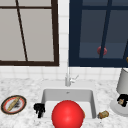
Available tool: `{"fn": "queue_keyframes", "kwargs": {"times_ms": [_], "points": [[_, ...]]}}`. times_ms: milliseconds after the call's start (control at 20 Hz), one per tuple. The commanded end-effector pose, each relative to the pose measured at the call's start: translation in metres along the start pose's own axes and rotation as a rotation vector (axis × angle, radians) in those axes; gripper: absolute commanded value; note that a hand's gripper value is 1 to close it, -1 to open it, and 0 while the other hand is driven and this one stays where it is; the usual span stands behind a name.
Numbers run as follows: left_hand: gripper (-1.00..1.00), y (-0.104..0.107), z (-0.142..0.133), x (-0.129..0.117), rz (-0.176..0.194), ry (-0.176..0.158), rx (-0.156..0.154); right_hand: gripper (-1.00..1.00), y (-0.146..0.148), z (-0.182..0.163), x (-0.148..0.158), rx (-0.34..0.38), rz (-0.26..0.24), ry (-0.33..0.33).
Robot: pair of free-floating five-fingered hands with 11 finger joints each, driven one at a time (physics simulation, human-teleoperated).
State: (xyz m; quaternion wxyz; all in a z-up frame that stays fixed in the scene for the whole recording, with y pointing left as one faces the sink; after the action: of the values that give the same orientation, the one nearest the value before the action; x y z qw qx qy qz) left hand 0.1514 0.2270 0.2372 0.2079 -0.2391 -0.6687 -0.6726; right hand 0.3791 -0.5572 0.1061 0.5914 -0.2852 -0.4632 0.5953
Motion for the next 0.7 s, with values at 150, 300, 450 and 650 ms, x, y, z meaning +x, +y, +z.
{"fn": "queue_keyframes", "kwargs": {"times_ms": [150, 300, 450, 650], "points": [[0.00, 0.000, 0.000, 0.000, 0.000, 0.000, 0.000, 1.00, -0.014, 0.004, 0.004, -0.098, 0.067, 0.027], [0.00, 0.000, 0.000, 0.000, 0.000, 0.000, 0.000, 1.00, -0.030, 0.012, 0.010, -0.082, 0.072, 0.044], [0.00, 0.000, 0.000, 0.000, 0.000, 0.000, 0.000, 1.00, -0.045, 0.018, 0.027, -0.065, 0.082, 0.043], [0.00, 0.000, 0.000, 0.000, 0.000, 0.000, 0.000, 1.00, -0.059, 0.017, 0.056, -0.060, 0.144, 0.098]]}}
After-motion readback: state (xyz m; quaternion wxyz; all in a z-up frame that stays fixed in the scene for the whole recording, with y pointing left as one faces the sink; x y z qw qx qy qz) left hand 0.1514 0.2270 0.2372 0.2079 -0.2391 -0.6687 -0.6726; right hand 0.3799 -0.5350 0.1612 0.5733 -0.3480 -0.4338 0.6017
